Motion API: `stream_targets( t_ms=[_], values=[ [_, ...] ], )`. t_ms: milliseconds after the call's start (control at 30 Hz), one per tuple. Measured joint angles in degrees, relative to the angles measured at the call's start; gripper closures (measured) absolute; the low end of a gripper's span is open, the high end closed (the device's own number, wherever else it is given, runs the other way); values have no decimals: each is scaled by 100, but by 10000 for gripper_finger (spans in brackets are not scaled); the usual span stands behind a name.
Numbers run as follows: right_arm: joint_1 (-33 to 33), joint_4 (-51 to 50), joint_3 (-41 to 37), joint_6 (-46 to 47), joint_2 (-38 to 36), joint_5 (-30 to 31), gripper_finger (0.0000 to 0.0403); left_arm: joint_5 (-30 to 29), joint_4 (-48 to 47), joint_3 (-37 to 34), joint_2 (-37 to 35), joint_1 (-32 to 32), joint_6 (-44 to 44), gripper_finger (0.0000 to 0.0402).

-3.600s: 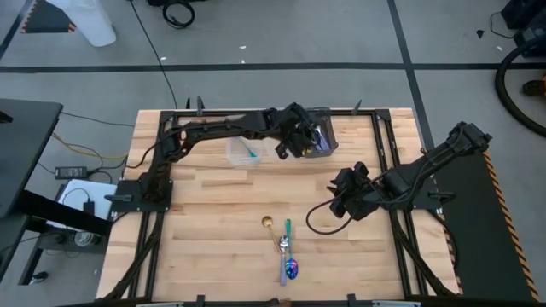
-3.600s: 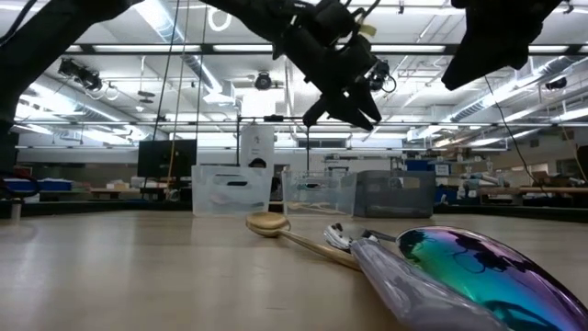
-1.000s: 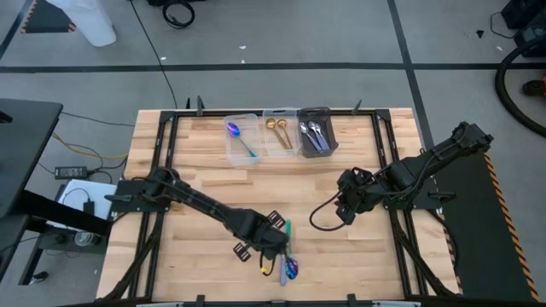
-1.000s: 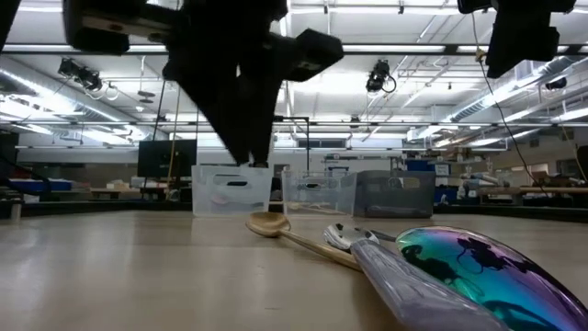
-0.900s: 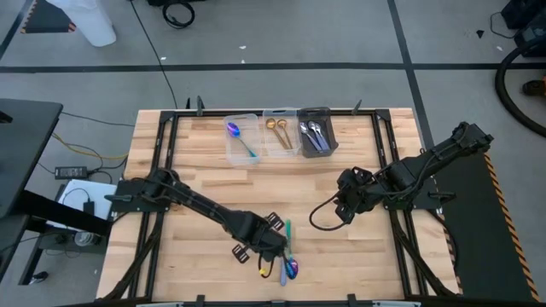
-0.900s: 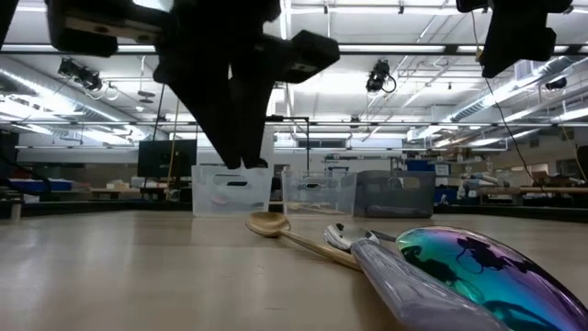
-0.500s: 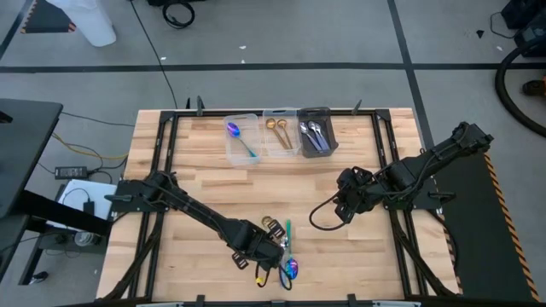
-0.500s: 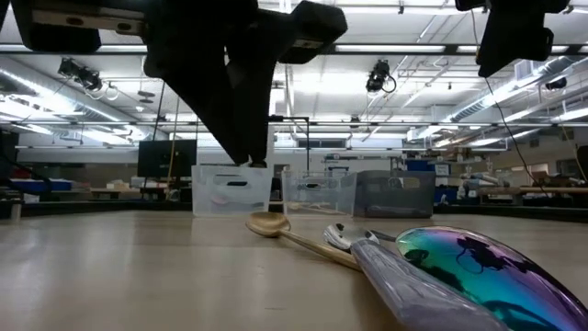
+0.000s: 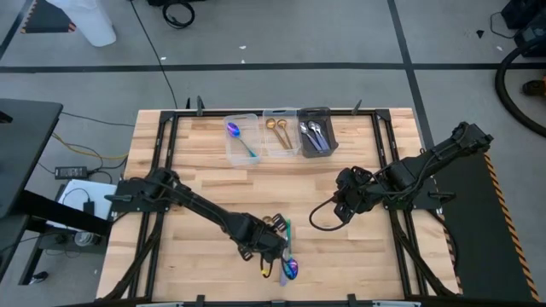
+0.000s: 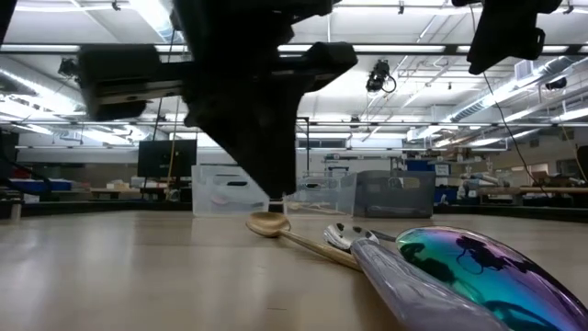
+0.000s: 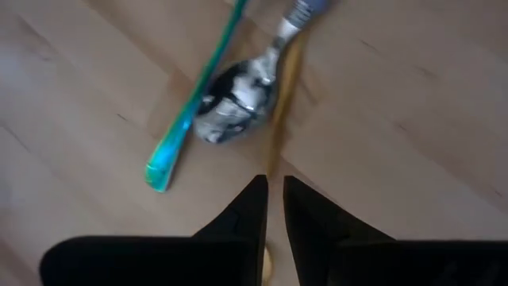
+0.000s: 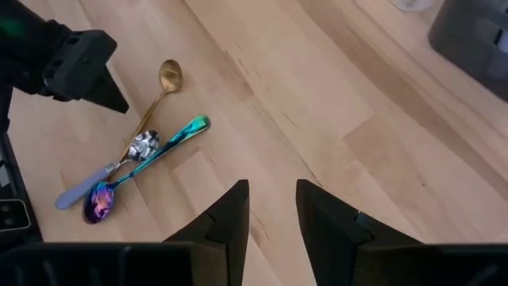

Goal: Sort silverware by color (type)
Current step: Put the blue spoon into the left transparent bin

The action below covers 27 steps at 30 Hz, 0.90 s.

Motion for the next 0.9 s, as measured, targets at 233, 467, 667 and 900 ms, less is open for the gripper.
stream_targets(
  t_ms=[233,467,667,900],
  values=[
    [0,0,0,-41,0,116,286,13,601,-1,0,45,282,331],
    [0,-2,0,-101,0,116,286,560,1261,-1,0,-38,861,296],
    [0,-2,-1,-140,0,135,286,627,1705,-1,0,57,1257,275],
    [0,-2,-2,-140,0,175,286,1613,2069,-1,81,298,1955,274]
  ],
)
